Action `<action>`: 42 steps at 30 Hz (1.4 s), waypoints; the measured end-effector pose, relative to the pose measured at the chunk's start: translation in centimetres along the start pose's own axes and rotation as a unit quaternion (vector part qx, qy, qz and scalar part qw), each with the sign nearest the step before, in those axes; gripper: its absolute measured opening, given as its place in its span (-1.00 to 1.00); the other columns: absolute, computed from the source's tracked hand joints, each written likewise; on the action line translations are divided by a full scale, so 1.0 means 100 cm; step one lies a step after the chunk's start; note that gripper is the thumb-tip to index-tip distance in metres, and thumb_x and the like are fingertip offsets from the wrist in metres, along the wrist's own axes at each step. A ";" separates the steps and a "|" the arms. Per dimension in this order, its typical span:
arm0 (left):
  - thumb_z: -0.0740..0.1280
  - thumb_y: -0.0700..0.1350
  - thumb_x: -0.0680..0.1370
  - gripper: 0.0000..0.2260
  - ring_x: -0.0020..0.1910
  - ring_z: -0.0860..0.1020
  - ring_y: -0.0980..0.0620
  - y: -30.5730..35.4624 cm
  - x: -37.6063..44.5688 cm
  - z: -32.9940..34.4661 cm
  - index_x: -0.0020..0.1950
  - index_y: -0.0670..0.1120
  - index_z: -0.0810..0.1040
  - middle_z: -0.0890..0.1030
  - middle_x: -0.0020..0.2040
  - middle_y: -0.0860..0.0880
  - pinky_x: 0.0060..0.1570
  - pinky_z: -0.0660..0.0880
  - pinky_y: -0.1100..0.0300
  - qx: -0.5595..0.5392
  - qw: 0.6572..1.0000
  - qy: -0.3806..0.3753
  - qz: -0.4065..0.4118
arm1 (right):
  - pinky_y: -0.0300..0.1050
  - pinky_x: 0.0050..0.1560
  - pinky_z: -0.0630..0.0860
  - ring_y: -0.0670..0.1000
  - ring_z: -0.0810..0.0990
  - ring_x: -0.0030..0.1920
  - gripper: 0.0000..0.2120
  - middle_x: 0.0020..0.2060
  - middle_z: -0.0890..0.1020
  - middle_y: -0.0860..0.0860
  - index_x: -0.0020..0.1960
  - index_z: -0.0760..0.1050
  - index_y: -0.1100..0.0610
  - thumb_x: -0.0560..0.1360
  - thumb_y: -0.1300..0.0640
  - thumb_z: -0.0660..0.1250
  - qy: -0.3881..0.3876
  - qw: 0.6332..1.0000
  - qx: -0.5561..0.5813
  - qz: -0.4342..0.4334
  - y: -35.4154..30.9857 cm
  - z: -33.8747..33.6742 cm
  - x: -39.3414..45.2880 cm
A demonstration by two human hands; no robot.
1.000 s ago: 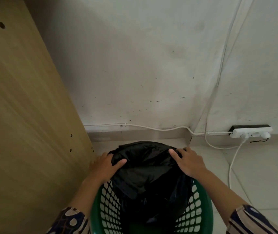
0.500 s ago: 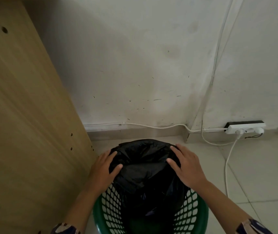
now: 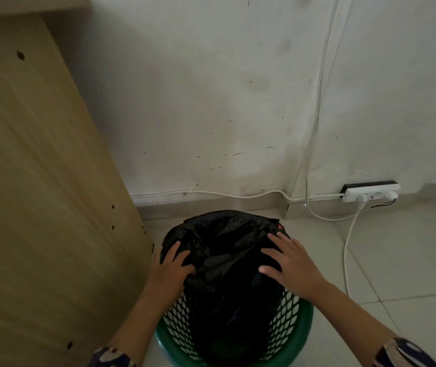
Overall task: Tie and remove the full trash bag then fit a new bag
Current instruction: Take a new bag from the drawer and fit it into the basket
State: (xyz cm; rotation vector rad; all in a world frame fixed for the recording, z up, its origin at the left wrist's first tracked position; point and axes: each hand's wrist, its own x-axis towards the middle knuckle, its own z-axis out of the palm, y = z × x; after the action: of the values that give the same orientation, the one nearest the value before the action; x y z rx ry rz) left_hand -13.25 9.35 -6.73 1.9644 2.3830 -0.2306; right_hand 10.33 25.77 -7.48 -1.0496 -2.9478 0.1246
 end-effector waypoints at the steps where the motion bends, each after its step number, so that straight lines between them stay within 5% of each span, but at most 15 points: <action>1: 0.65 -0.06 -0.15 -0.55 0.05 0.63 -0.10 0.002 0.001 -0.002 -0.34 0.15 0.61 0.69 -0.09 0.03 -0.10 0.56 -0.17 -0.007 1.000 0.026 -0.010 | 0.14 0.11 0.50 0.17 0.54 0.21 -0.33 0.14 0.61 0.08 0.04 0.59 -0.03 0.52 -0.32 -0.23 -0.004 1.000 -0.004 0.000 0.000 -0.002 -0.001; 3: 0.58 -0.14 0.20 -0.70 0.27 0.50 -0.07 0.009 0.001 -0.013 -0.13 0.05 0.64 0.62 0.11 0.04 0.16 0.42 -0.16 -0.079 0.995 0.060 -0.025 | 0.08 0.34 0.23 0.15 0.39 0.30 -0.37 0.19 0.58 0.06 0.10 0.54 -0.06 0.46 -0.39 -0.14 0.004 0.999 -0.002 -0.033 -0.004 -0.002 -0.005; 5: 0.28 -0.13 0.52 -0.76 0.45 0.20 0.03 0.011 0.002 -0.019 0.18 -0.04 0.54 0.42 0.33 0.09 0.38 0.15 -0.01 -0.185 0.976 0.086 -0.071 | 0.03 0.38 -0.08 0.09 0.28 0.31 -0.36 0.20 0.57 0.02 0.10 0.53 -0.10 0.35 -0.47 -0.04 -0.026 0.996 -0.002 -0.085 -0.014 -0.002 -0.011; 7: 0.16 -0.14 0.58 -0.73 0.42 0.19 0.06 0.012 0.003 -0.024 0.25 -0.09 0.47 0.38 0.35 0.07 0.39 0.12 0.09 -0.303 0.939 0.111 -0.121 | 0.06 0.37 -0.19 0.12 0.24 0.33 -0.35 0.18 0.58 0.01 0.07 0.54 -0.10 0.27 -0.49 0.03 -0.046 0.992 -0.040 -0.114 -0.027 0.000 -0.015; 10: 0.15 -0.19 0.58 -0.73 0.27 0.33 0.06 0.012 0.000 -0.046 0.26 -0.14 0.46 0.43 0.28 -0.03 0.25 0.25 0.19 -0.455 0.858 0.151 -0.187 | 0.16 0.40 -0.26 0.11 0.12 0.44 -0.53 0.31 0.41 0.08 0.19 0.48 0.05 0.42 -0.21 0.23 -0.097 0.990 -0.054 -0.091 -0.032 -0.003 -0.013; 13: 0.19 -0.12 0.54 -0.70 0.40 0.22 -0.01 0.006 -0.009 -0.051 0.27 -0.06 0.45 0.37 0.37 -0.04 0.40 0.13 0.07 -0.354 0.916 0.114 -0.152 | -0.08 0.19 0.06 -0.05 0.55 0.06 -0.71 -0.14 0.63 -0.07 -0.18 0.58 -0.03 0.42 -0.13 0.14 0.040 0.995 0.032 -0.089 -0.027 -0.009 -0.022; 17: 0.10 0.10 0.33 -0.41 0.49 0.01 0.00 0.024 -0.030 -0.044 0.39 0.09 0.26 0.26 0.46 0.02 0.46 -0.18 -0.03 -0.120 0.987 0.105 -0.018 | -0.23 0.05 0.25 -0.16 0.49 -0.06 -0.70 -0.16 0.60 -0.17 -0.12 0.55 0.04 0.44 -0.07 0.10 0.157 0.952 0.261 -0.043 -0.014 -0.027 -0.037; 20: 0.33 0.09 0.25 -0.34 0.39 0.19 -0.08 0.060 -0.032 -0.035 0.35 0.06 0.30 0.47 0.35 0.00 0.32 0.04 -0.15 0.011 0.988 0.118 0.094 | -0.24 0.10 0.33 -0.13 0.50 -0.03 -0.82 -0.16 0.52 -0.24 -0.09 0.54 0.12 0.44 0.10 0.19 0.185 0.931 0.312 -0.039 -0.009 -0.045 -0.044; 23: 0.48 0.14 0.21 -0.14 0.41 0.28 -0.13 0.088 -0.022 -0.033 0.42 0.00 0.19 0.44 0.37 0.02 0.32 0.05 -0.23 0.075 0.992 0.050 0.092 | -0.49 0.08 0.25 -0.11 0.47 -0.02 -0.85 -0.18 0.52 -0.19 -0.13 0.52 0.17 0.41 0.23 0.18 0.166 0.927 0.334 -0.029 -0.005 -0.053 -0.057; 26: 0.27 0.02 0.50 -0.26 0.47 0.11 -0.18 0.088 -0.015 -0.029 0.50 -0.03 -0.16 0.23 0.47 -0.11 0.39 -0.23 -0.28 0.117 0.991 -0.037 0.049 | -0.30 -0.03 0.36 0.01 0.50 -0.09 -0.85 -0.21 0.56 -0.01 -0.18 0.47 0.14 0.40 0.33 0.16 0.146 0.933 0.327 -0.026 0.008 -0.055 -0.068; 29: 0.17 -0.12 0.56 -0.40 0.34 0.30 -0.19 0.065 -0.019 -0.029 0.51 -0.06 -0.09 0.39 0.33 -0.15 0.42 -0.15 -0.20 0.150 0.985 -0.084 -0.013 | -0.20 -0.14 0.34 -0.05 0.46 -0.18 -0.73 -0.27 0.48 -0.15 -0.16 0.45 0.09 0.34 0.43 0.15 0.121 0.948 0.296 -0.005 0.021 -0.054 -0.071; 34: 0.14 -0.12 0.56 -0.71 0.26 0.35 -0.18 0.045 -0.030 -0.039 0.28 -0.08 0.38 0.37 0.27 -0.16 0.37 0.07 -0.10 0.160 0.983 -0.086 -0.003 | -0.18 0.11 0.17 -0.08 0.47 -0.04 -0.60 -0.22 0.58 -0.07 -0.12 0.54 0.03 0.30 0.21 -0.03 0.122 0.979 0.155 -0.048 0.018 -0.038 -0.066; 39: -0.24 0.20 0.34 -0.29 0.30 0.26 -0.11 0.039 -0.050 -0.043 0.24 -0.04 0.47 0.31 0.32 -0.13 0.38 -0.09 -0.11 0.125 0.988 -0.075 0.056 | 0.11 0.43 -0.22 -0.05 0.22 0.39 -0.62 0.19 0.45 -0.09 0.16 0.44 -0.03 0.47 -0.13 0.02 -0.050 0.990 0.126 0.046 0.012 -0.051 -0.066; 42: 0.05 0.26 0.46 -0.50 0.35 0.29 -0.12 0.033 -0.051 -0.038 0.24 0.02 0.49 0.30 0.41 -0.10 0.41 -0.03 -0.17 0.154 0.980 -0.064 0.108 | 0.11 0.38 -0.13 0.01 0.32 0.36 -0.24 0.12 0.54 -0.13 0.09 0.52 -0.09 0.26 -0.54 -0.14 0.032 0.998 0.050 -0.023 -0.013 -0.054 -0.072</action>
State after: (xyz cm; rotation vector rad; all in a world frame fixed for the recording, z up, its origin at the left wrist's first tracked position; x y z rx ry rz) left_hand -8.78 5.50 -2.59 2.2349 2.1384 -0.7290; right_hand 15.31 20.60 -1.84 -0.9552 -2.8729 0.2308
